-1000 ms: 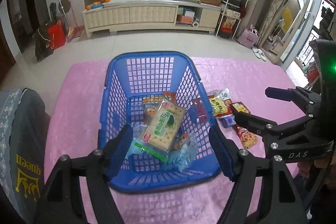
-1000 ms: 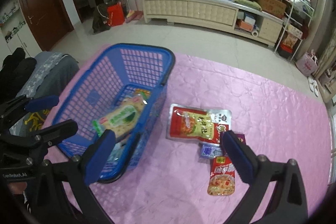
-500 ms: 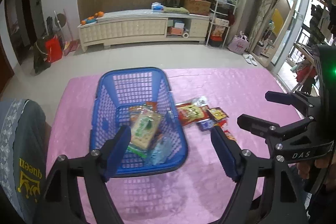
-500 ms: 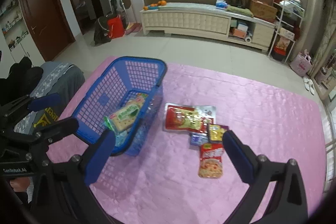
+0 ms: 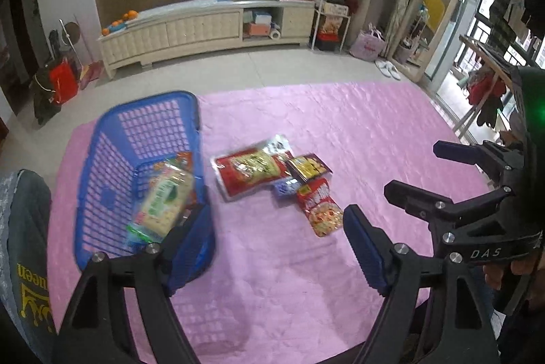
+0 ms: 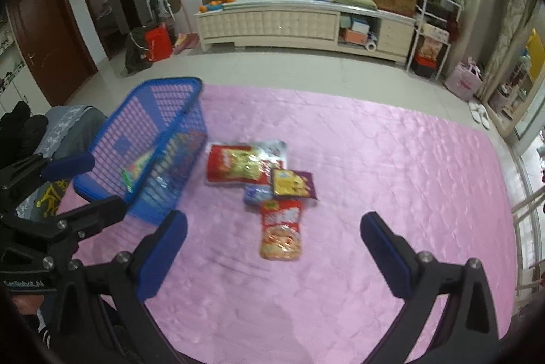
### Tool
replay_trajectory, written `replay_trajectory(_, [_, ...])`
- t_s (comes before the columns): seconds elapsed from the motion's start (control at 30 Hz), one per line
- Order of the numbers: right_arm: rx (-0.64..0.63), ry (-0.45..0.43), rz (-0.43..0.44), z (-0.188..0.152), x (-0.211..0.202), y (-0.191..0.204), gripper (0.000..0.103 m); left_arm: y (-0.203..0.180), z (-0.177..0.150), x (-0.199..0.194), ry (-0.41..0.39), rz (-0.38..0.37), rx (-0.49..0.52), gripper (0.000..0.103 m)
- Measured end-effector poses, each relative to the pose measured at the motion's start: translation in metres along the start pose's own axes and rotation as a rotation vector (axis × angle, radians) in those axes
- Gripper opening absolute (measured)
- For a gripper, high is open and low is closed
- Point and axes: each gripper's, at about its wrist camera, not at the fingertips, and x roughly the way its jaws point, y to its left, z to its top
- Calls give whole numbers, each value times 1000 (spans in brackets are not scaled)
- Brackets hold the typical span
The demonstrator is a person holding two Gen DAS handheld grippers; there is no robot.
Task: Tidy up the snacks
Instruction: 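Move both open grippers back over the remaining snack pile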
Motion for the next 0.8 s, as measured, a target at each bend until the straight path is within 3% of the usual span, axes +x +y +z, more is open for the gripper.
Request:
replay_trajectory(0.4, [50, 57, -42, -34, 36, -53, 103, -42, -17, 80, 136, -6, -15, 78])
replay_trajectory(0.8, [92, 102, -68, -43, 94, -109, 103, -54, -17, 163, 227, 6, -95, 78])
